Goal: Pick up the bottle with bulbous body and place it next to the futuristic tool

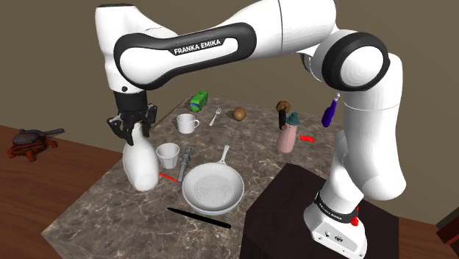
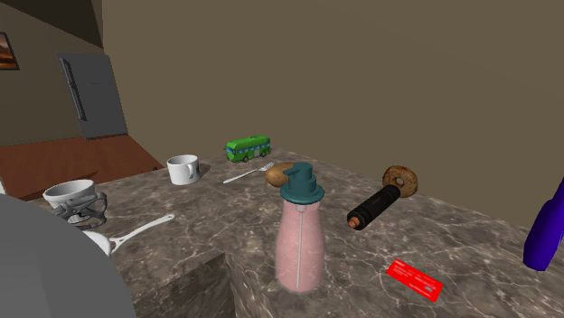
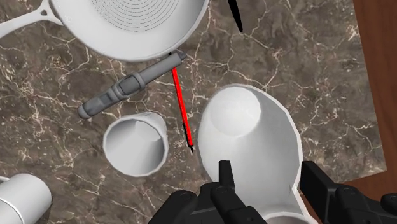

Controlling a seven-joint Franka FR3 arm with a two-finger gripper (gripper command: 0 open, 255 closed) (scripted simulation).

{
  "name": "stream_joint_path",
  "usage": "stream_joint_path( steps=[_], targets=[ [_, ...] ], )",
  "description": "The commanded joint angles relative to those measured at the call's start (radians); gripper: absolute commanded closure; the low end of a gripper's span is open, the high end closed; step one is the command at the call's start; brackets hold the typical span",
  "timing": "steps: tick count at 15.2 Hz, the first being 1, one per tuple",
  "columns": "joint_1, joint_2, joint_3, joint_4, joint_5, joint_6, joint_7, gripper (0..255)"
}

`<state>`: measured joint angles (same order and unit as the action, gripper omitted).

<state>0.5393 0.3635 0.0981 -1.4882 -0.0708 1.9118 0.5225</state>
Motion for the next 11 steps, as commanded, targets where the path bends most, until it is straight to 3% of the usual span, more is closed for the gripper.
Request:
stream_joint_path(
  steps=[1, 6, 11],
  targets=[
    [0.001, 0.004, 0.000, -0.020, -0.001, 0.025, 0.003, 255],
    [0.000, 0.015, -0.001, -0.070, -0.003, 0.087, 0.006, 255],
    [0.000, 0.016, -0.001, -0.074, -0.004, 0.091, 0.006, 255]
  ],
)
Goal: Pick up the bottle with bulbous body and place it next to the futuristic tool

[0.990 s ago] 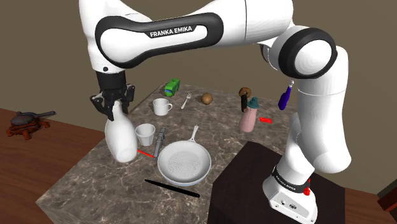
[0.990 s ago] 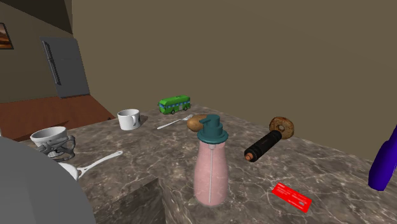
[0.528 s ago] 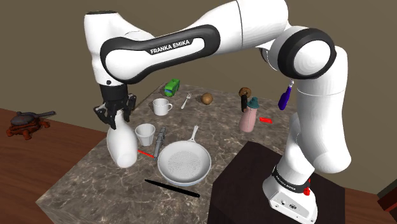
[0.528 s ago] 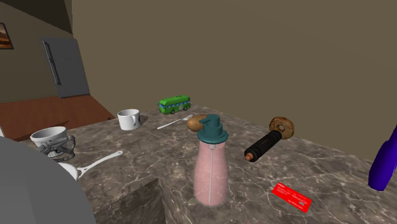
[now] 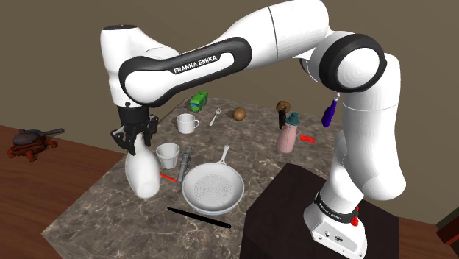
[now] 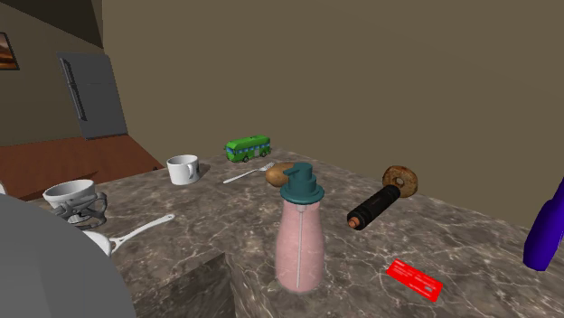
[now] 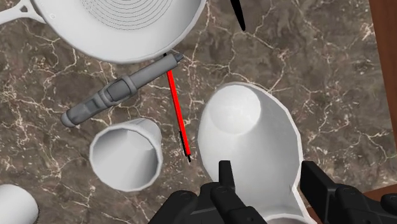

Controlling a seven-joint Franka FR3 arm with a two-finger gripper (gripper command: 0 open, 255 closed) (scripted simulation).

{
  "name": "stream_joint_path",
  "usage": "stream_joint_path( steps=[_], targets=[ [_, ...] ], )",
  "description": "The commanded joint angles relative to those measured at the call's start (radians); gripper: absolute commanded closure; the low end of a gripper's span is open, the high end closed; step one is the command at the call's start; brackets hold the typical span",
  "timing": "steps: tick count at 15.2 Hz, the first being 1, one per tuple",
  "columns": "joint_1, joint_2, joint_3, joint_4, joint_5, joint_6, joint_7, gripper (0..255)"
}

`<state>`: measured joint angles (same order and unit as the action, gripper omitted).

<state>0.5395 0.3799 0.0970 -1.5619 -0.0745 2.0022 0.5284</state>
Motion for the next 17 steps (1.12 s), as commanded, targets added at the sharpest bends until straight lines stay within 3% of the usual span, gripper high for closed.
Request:
stream_joint_path(
  steps=[1, 3, 4, 9, 13, 17],
  targets=[
    [0.000, 0.000, 0.000, 0.000, 0.000, 0.001, 0.000, 255],
    [0.000, 0.000, 0.000, 0.000, 0.000, 0.001, 0.000, 255],
    [0.000, 0.000, 0.000, 0.000, 0.000, 0.001, 0.000, 0],
    [0.000, 0.000, 0.000, 0.000, 0.000, 0.001, 0.000, 0],
    [0.002, -0.029, 0.003, 0.084, 0.005, -0.113, -0.003, 0],
    [0.002, -0.029, 0.003, 0.084, 0.005, -0.113, -0.003, 0]
  ],
)
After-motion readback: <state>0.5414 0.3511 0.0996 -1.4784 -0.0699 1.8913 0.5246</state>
